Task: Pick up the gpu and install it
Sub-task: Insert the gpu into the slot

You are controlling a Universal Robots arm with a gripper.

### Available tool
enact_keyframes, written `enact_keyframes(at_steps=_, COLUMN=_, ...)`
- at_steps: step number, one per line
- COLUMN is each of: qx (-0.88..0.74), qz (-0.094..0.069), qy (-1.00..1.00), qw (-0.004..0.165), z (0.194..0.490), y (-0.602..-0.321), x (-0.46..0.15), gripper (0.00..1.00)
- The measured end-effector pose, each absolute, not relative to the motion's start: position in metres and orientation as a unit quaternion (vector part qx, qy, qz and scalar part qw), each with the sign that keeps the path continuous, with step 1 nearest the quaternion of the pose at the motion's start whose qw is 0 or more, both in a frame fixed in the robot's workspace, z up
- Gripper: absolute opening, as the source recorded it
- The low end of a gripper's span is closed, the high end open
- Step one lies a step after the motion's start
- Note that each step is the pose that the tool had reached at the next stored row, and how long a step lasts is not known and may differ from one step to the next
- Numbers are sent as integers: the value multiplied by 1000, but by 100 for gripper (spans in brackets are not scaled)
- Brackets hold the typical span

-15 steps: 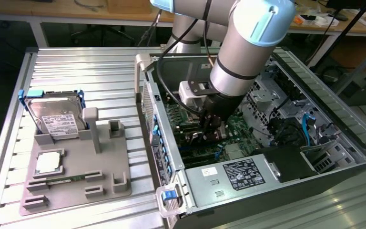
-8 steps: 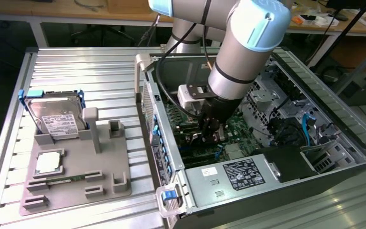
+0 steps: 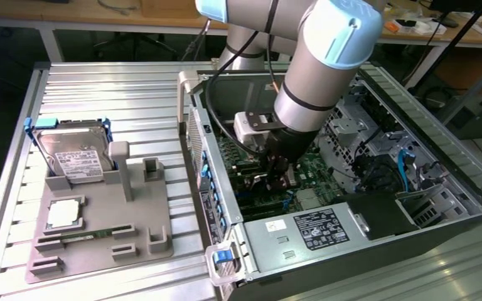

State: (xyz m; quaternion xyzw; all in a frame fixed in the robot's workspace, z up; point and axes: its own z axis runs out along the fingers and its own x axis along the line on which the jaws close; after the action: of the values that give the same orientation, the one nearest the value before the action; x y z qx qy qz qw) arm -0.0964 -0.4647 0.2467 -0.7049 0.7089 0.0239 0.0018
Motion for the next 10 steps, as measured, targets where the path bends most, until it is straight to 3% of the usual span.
enact_keyframes(at_steps=10, qx=-705, qz=27, qy=709, qw=5, z=283, y=-465, x=-96, gripper=40)
